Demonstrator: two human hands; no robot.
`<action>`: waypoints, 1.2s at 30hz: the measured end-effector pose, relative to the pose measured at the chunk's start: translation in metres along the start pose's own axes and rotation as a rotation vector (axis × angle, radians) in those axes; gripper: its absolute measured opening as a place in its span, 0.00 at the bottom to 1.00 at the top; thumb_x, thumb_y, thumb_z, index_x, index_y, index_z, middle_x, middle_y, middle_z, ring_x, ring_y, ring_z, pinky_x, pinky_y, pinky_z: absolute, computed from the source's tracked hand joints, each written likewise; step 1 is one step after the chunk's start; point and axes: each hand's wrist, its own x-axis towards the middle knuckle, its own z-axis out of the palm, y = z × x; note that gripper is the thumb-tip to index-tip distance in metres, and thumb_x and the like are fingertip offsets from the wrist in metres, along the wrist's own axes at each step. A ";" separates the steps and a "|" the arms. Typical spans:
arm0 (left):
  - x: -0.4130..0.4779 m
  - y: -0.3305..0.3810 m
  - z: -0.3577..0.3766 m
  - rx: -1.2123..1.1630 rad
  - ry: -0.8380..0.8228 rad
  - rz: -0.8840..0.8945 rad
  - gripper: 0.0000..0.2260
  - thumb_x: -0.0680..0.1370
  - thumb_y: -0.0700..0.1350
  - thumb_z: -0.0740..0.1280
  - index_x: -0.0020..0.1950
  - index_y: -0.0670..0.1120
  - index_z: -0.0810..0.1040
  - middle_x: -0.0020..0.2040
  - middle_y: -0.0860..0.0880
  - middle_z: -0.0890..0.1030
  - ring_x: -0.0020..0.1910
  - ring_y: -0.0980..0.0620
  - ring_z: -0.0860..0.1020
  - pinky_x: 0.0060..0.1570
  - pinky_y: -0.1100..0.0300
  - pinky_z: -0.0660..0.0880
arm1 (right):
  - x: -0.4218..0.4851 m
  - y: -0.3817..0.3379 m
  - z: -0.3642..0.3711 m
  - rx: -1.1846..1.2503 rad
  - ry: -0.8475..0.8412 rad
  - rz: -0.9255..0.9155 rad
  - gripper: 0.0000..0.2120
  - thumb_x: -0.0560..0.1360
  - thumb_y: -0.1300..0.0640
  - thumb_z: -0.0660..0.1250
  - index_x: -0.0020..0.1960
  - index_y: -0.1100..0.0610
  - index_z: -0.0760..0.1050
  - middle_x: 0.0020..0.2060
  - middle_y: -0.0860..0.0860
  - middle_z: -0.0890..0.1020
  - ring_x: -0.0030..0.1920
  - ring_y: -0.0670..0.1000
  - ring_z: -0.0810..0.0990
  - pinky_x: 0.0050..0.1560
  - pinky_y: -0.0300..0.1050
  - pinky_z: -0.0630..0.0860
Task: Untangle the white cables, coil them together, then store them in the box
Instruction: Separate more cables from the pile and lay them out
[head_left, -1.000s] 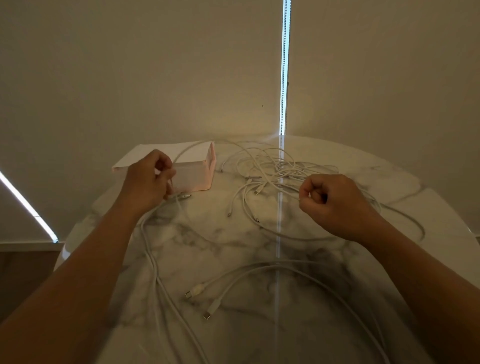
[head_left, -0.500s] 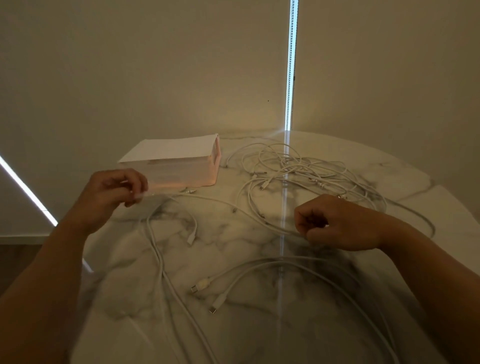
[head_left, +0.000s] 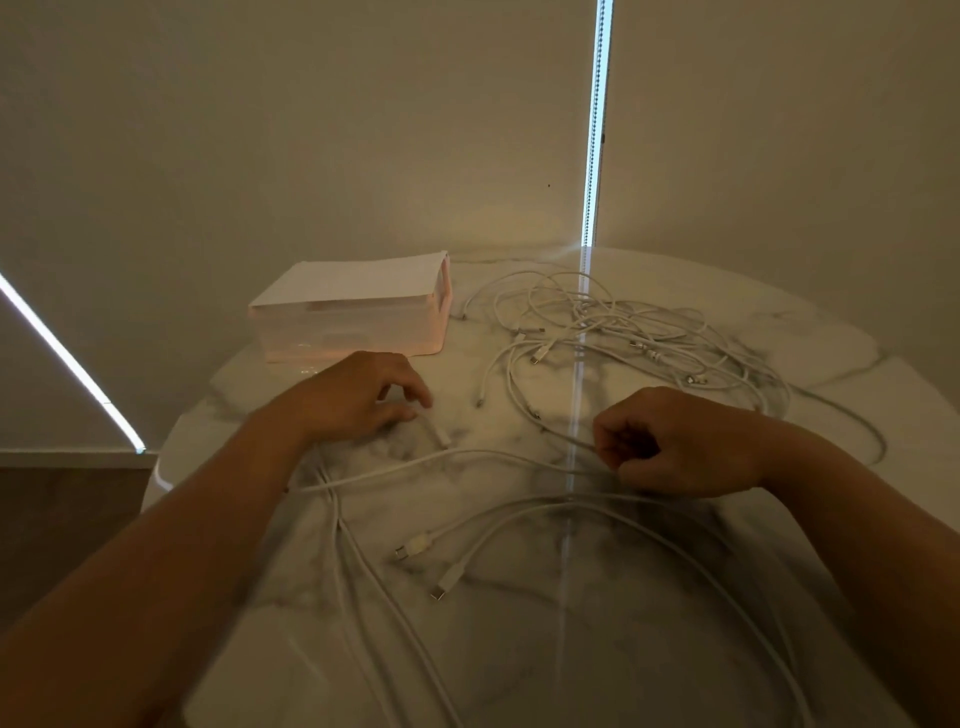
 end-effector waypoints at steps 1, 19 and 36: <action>0.001 0.001 -0.002 0.006 -0.004 -0.002 0.07 0.73 0.43 0.74 0.45 0.56 0.82 0.44 0.59 0.79 0.40 0.57 0.74 0.42 0.63 0.71 | 0.000 0.000 0.000 0.002 0.002 -0.002 0.05 0.65 0.56 0.64 0.33 0.48 0.71 0.27 0.43 0.73 0.30 0.44 0.70 0.33 0.33 0.67; 0.010 -0.035 -0.010 0.057 0.271 -0.624 0.10 0.69 0.54 0.77 0.39 0.52 0.78 0.42 0.48 0.82 0.43 0.47 0.80 0.50 0.52 0.78 | -0.006 -0.003 -0.008 -0.033 -0.142 0.014 0.06 0.73 0.55 0.73 0.41 0.45 0.79 0.33 0.36 0.79 0.37 0.41 0.79 0.40 0.32 0.73; 0.014 -0.046 0.011 0.050 0.244 -0.542 0.11 0.82 0.51 0.60 0.51 0.45 0.75 0.53 0.37 0.80 0.50 0.37 0.76 0.48 0.51 0.68 | -0.004 -0.042 0.013 -0.078 -0.027 -0.231 0.04 0.73 0.56 0.74 0.47 0.55 0.83 0.40 0.45 0.81 0.39 0.44 0.79 0.44 0.38 0.78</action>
